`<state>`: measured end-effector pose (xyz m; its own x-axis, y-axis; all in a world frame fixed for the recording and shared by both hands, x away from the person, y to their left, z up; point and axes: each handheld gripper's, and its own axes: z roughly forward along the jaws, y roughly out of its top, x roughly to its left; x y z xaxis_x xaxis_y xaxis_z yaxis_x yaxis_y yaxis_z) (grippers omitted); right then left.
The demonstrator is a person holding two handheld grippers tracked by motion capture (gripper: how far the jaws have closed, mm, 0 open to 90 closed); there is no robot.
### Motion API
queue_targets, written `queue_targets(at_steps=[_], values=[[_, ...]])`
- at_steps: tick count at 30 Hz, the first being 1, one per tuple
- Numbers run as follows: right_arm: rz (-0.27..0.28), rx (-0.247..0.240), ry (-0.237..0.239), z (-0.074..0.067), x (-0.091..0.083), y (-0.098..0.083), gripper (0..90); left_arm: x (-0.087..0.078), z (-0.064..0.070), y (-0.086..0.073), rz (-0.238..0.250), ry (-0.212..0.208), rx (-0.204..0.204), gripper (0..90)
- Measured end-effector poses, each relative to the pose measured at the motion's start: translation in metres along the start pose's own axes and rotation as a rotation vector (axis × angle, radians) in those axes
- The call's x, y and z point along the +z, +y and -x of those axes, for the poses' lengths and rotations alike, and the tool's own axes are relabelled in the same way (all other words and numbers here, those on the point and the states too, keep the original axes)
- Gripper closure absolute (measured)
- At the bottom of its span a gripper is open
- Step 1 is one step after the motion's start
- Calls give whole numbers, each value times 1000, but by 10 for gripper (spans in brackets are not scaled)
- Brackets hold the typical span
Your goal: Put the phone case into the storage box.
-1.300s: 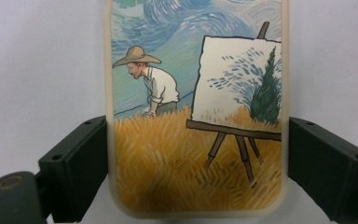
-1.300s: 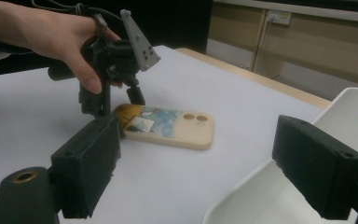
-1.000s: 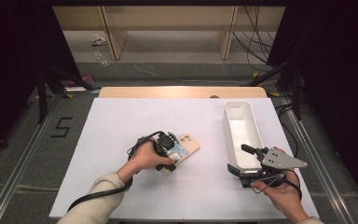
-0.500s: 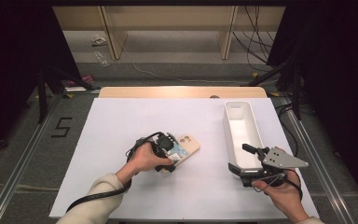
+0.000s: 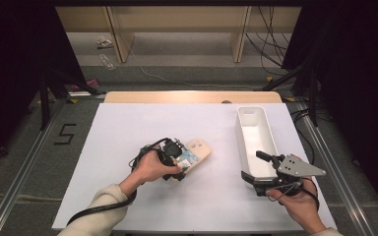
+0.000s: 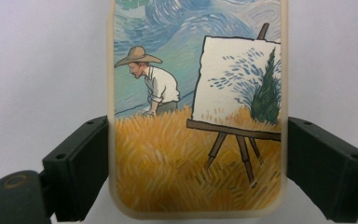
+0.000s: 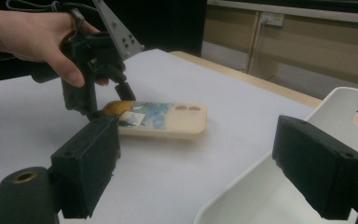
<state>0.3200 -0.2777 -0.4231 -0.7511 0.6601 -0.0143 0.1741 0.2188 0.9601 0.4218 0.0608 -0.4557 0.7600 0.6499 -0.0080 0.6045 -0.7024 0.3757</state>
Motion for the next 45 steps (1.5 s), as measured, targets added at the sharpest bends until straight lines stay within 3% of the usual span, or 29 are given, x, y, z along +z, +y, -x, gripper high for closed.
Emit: queue_targets(at_steps=[5,10,24,34,45], values=[[5,8,-6,1,0,0,158,-8,1,-2,44,3,-8,118],[16,25,-15,3,-1,1,157,-21,6,-8,141,6,-24,118],[27,38,-22,3,2,3,156,-41,20,-33,343,11,-50,118],[42,58,-28,2,3,8,155,-46,24,-46,422,32,-52,118],[48,72,-21,-1,8,17,154,-50,31,-52,469,28,-36,118]])
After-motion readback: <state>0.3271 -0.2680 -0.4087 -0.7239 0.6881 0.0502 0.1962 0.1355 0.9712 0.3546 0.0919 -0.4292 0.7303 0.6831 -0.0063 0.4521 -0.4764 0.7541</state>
